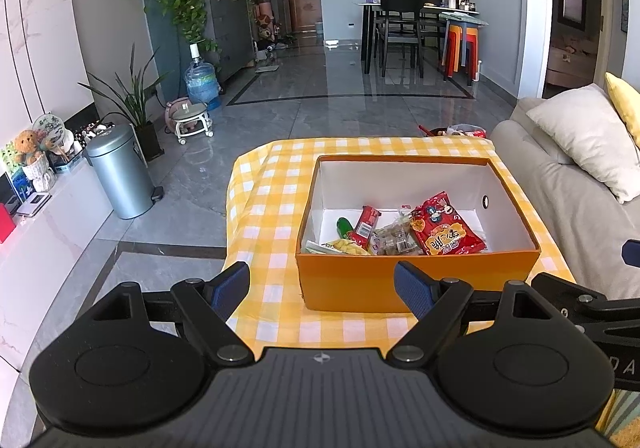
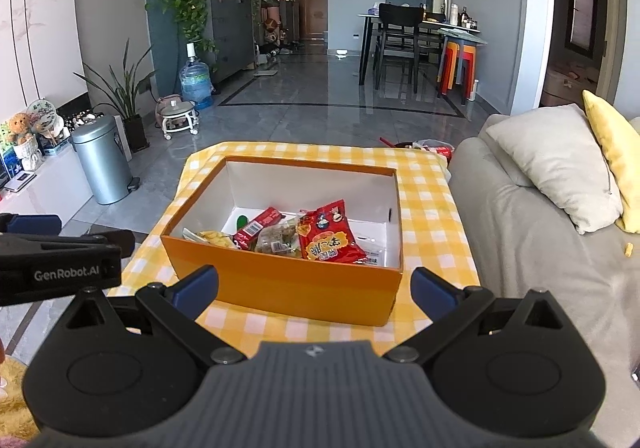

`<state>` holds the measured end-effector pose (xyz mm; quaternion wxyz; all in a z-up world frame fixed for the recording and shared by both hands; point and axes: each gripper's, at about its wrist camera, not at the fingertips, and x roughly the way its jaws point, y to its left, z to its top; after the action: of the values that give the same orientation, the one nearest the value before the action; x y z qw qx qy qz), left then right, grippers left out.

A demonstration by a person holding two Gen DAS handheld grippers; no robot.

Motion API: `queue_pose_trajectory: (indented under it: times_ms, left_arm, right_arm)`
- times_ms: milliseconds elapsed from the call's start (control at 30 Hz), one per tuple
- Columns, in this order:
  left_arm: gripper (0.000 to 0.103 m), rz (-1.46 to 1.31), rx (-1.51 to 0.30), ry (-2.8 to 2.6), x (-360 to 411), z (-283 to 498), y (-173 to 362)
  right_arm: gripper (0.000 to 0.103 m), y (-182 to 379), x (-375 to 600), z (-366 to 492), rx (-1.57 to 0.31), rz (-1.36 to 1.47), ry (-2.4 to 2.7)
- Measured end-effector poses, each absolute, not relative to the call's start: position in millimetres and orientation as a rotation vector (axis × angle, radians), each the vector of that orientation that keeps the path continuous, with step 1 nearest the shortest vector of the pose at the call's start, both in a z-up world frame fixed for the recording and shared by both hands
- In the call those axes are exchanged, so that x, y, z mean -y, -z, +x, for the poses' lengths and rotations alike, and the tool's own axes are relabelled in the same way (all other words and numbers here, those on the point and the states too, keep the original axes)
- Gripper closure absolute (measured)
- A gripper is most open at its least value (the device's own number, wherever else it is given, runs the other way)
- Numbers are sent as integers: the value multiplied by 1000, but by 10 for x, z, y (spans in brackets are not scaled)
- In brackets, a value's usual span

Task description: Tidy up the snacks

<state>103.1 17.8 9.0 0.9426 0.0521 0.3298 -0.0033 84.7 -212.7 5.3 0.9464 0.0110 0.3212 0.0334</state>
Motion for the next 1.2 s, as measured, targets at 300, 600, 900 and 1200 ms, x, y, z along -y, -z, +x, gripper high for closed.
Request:
queue_pose_trajectory:
  times_ms: [300,600,900,1200]
  left_arm:
    - [7,105,-672,6,-180,1032,-91]
    - [7,104,-672,10,-140,1021,-85]
    - [7,101,-664,-3,-77,991,-92]
    - [7,105,-675,14,-60,985,-86]
  right_arm:
    - [4,-17,2167,842,-670,46,-75]
    - [4,-11,2161,836,-669,41,-76]
    - [4,-16,2143,832,-670,44,-73]
    - [4,-6,2170,835,-676,64,-69]
